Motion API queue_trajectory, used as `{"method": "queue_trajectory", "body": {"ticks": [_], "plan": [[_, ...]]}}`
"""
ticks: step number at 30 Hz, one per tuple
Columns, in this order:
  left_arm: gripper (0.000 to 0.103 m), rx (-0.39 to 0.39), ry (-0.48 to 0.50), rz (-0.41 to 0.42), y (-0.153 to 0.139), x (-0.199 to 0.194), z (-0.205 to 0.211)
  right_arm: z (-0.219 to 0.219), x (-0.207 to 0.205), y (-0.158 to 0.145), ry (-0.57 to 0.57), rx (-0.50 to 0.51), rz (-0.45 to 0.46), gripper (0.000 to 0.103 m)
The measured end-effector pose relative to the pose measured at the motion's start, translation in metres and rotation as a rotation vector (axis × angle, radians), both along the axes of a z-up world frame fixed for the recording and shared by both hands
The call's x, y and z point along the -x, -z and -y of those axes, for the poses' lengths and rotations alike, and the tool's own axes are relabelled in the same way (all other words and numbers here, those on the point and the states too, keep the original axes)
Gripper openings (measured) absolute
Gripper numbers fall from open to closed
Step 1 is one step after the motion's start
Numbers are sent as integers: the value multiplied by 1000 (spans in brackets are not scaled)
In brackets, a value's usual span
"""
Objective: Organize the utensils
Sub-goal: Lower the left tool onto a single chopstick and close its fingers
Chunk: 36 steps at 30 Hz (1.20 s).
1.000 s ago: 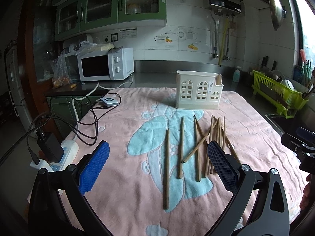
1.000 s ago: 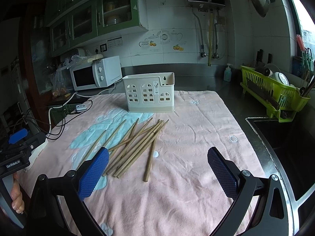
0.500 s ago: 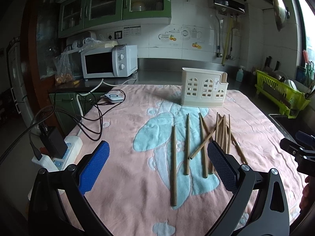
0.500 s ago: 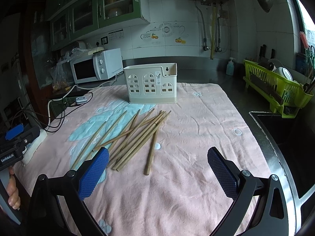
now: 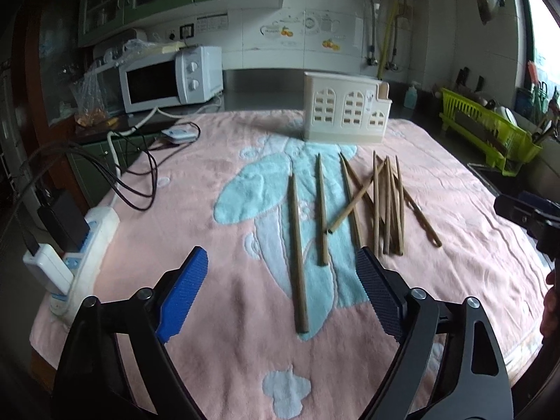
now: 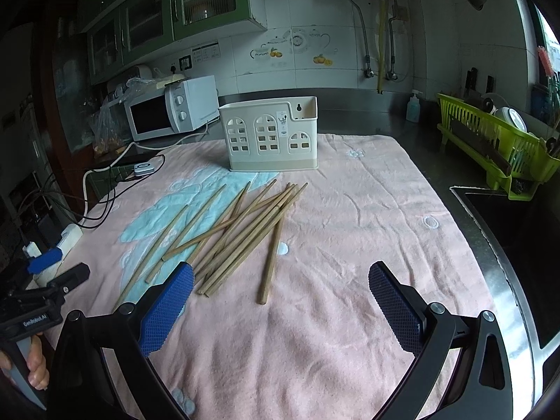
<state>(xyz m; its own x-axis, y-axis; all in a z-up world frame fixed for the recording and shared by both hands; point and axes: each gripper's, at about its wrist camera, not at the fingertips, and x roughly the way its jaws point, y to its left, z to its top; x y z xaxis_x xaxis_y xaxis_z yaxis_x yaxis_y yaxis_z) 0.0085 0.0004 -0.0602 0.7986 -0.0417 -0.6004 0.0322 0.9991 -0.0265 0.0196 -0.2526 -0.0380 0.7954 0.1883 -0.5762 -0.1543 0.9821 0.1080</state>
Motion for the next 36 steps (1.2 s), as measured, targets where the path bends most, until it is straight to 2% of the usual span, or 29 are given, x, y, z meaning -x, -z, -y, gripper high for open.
{"method": "queue_trajectory", "body": {"ticks": [9, 14, 17, 21, 23, 25, 30, 36], "plan": [[56, 20, 70, -90, 32, -14, 4, -4, -11, 12, -12, -3, -36, 97], [34, 22, 85, -134, 47, -21, 8, -5, -15, 18, -16, -8, -52, 97], [25, 29, 98, -157, 51, -26, 10, -7, -18, 21, -21, -8, -60, 97], [24, 11, 103, -182, 55, -28, 13, -8, -23, 25, -26, -7, -72, 97], [17, 24, 110, -209, 58, -32, 13, -9, -24, 28, -28, -8, -79, 97], [16, 22, 105, -221, 60, -34, 13, -10, -25, 29, -30, -10, -85, 97], [16, 9, 105, -225, 60, -36, 16, -11, -27, 32, -33, -7, -94, 97], [9, -10, 100, -236, 59, -38, 17, -13, -29, 36, -40, -2, -111, 97]]}}
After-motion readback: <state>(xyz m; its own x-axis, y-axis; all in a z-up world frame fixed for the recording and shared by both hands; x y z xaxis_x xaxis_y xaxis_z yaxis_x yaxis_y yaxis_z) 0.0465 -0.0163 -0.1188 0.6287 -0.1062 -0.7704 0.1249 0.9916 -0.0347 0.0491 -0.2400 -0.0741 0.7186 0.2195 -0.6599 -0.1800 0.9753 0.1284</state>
